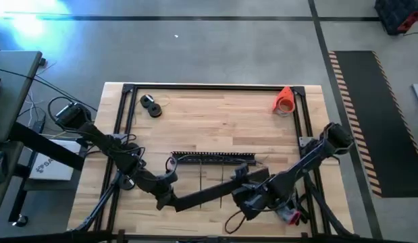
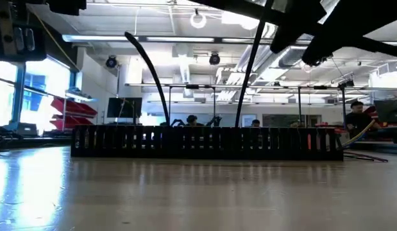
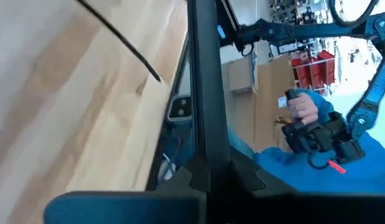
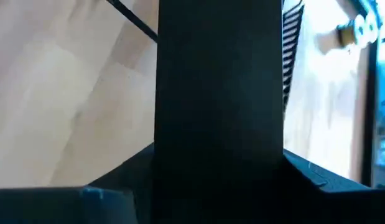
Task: Ziptie cables
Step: Close the black cable duct
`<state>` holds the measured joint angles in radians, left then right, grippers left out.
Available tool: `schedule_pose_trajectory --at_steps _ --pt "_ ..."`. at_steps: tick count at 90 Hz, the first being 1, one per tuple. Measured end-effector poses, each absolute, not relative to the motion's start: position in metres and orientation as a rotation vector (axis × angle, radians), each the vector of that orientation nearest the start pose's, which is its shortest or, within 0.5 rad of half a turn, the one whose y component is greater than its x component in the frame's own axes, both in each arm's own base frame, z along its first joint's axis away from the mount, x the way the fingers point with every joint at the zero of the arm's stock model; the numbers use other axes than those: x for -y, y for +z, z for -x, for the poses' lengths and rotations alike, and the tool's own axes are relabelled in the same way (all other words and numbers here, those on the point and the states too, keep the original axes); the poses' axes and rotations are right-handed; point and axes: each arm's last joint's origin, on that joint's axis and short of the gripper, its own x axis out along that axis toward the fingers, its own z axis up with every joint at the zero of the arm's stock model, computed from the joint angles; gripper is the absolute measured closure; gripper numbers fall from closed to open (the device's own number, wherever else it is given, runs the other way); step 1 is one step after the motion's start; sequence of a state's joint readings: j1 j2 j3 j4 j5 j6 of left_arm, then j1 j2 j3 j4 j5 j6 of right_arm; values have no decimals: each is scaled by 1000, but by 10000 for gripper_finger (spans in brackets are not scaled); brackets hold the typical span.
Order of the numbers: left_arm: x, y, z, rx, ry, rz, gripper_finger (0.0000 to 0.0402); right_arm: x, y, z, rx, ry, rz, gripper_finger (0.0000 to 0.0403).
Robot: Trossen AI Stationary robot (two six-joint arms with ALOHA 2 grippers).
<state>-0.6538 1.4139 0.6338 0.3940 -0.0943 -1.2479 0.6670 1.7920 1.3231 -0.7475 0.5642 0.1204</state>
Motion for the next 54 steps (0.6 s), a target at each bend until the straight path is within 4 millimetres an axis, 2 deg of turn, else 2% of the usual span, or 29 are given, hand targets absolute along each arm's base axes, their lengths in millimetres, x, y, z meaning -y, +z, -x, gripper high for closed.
schedule_pose_trajectory --at_steps 13,26,41,54 --pt "166 201 -229 -631 -263 1003 368 -205 222 -288 -1071 30 473 203" --pt "149 210 -224 -678 -274 930 339 -192 235 -290 -1205 20 362 203" --pt "117 229 -201 -717 -164 836 332 -165 239 -304 -1309 24 234 203" --pt "91 250 -172 -630 -46 717 338 -133 240 -325 -1289 16 159 203"
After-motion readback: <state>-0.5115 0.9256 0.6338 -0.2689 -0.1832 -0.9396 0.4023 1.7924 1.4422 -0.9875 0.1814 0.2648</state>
